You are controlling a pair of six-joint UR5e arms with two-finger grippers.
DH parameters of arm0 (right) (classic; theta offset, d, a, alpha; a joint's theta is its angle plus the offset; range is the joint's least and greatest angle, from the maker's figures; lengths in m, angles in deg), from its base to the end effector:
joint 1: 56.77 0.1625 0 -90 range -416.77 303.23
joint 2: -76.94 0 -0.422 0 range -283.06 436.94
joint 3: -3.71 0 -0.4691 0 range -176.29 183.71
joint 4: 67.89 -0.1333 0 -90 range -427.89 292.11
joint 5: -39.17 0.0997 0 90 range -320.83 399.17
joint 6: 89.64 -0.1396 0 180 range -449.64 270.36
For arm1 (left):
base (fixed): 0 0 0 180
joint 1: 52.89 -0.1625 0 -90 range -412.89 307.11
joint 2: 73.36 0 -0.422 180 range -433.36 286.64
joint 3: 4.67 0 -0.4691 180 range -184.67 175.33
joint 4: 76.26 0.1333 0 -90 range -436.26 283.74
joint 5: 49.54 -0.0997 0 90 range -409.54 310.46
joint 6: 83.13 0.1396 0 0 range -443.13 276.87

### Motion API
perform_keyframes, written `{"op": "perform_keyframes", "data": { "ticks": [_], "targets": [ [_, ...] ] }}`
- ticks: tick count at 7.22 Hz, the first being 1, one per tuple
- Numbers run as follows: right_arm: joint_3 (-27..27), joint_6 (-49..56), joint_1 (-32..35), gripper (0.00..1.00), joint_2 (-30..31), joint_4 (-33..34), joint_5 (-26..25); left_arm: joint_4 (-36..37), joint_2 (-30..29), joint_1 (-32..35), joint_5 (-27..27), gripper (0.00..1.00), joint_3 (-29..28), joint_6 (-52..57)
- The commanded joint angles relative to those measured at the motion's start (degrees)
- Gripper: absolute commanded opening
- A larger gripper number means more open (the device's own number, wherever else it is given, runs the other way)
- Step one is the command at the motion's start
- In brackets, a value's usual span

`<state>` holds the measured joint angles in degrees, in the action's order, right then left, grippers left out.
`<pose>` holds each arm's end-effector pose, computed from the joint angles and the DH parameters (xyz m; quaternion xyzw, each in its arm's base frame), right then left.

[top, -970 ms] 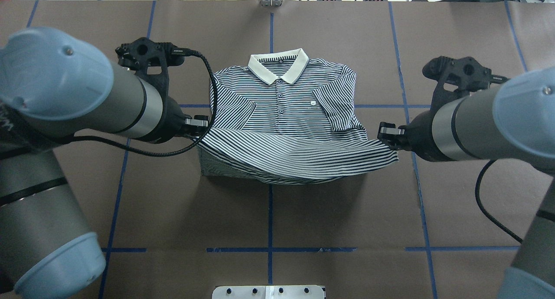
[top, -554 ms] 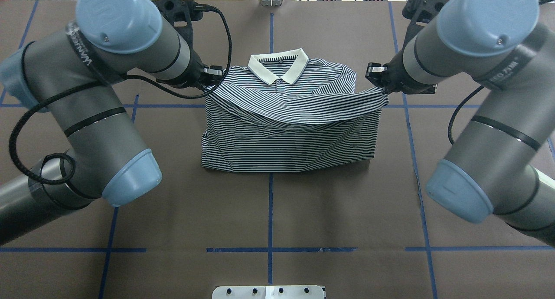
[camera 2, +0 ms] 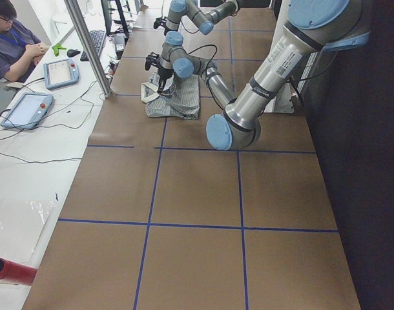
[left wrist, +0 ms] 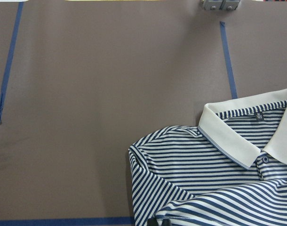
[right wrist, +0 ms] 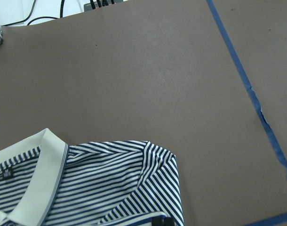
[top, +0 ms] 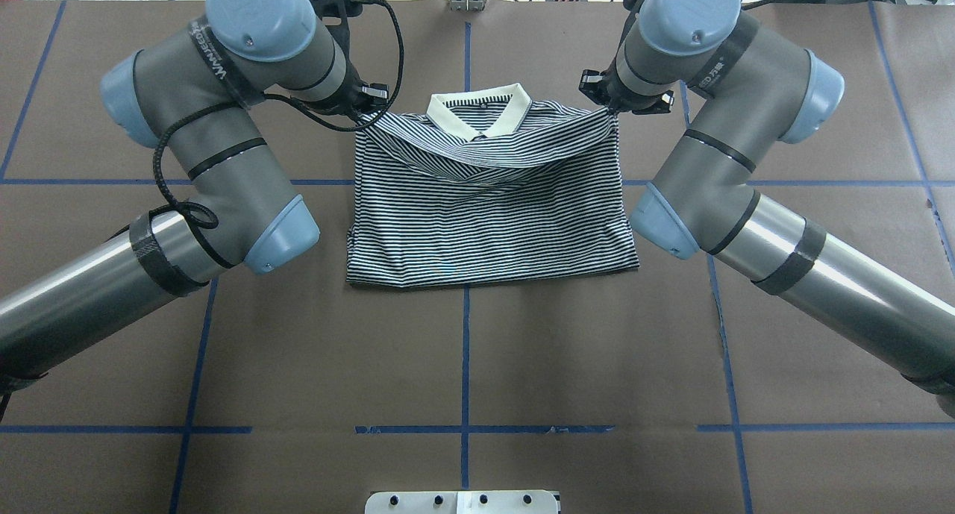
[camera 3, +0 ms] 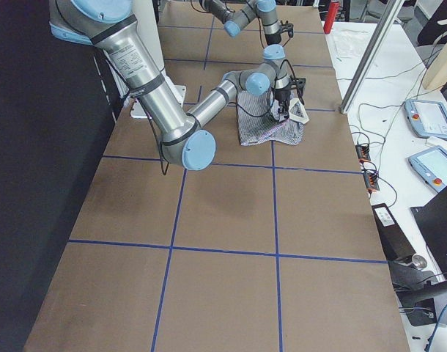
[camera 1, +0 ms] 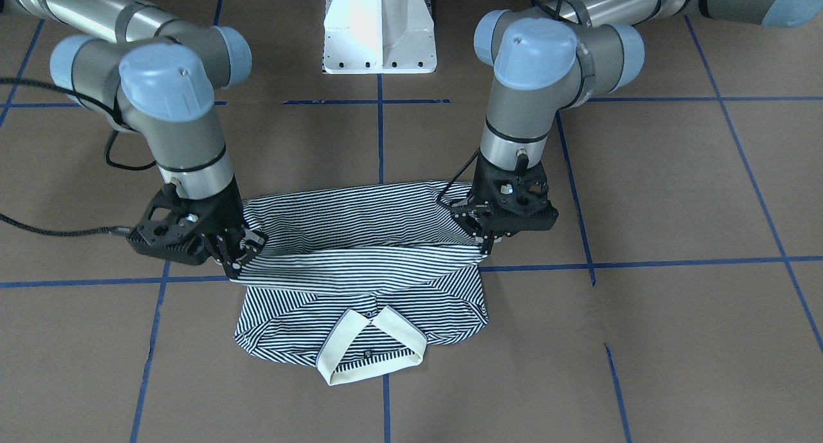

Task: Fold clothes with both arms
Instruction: 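Lay the hem near the collar and open both grippers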

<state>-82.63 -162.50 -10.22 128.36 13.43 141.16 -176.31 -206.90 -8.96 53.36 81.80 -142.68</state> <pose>-0.4842 -0.6628 0.2540 0.1125 -0.3649 0.1969 0.9030 0.5185 -0.6413 0.1777 0.1730 0.3964 -0.0585 0.8997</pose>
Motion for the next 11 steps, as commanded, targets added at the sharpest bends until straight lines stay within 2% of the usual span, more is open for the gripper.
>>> {"op": "perform_keyframes", "data": {
  "ticks": [1,2,6,7,8,9,11],
  "targets": [
    [11.06,-0.09,-0.06,0.00,-2.90,-7.56,-2.23,-9.08,-0.76,0.02,-0.76,0.00,-10.42,0.14],
    [11.71,0.26,-0.14,0.00,-2.74,-7.57,-2.24,-9.38,-0.76,0.02,-2.16,0.00,-11.93,0.14],
    [12.59,0.44,-0.23,0.00,-2.12,-7.57,-2.24,-9.38,-0.67,-0.16,-2.09,0.00,-12.39,0.32],
    [12.86,0.44,-0.23,0.45,-2.12,-7.57,-2.32,-9.47,-0.58,-0.25,-2.09,0.07,-12.30,0.32],
    [12.86,1.48,-0.84,0.99,-2.21,-7.49,-4.93,-10.42,-0.06,-0.16,-2.17,0.99,-12.04,4.23],
    [12.51,5.23,-0.41,1.00,-2.38,-7.57,-5.13,-14.00,1.68,-0.16,-1.83,1.00,-11.08,6.19],
    [11.98,13.50,2.57,1.00,-2.12,-7.84,0.02,-14.65,6.68,-0.94,-1.39,1.00,-2.68,6.29]
  ]
}}
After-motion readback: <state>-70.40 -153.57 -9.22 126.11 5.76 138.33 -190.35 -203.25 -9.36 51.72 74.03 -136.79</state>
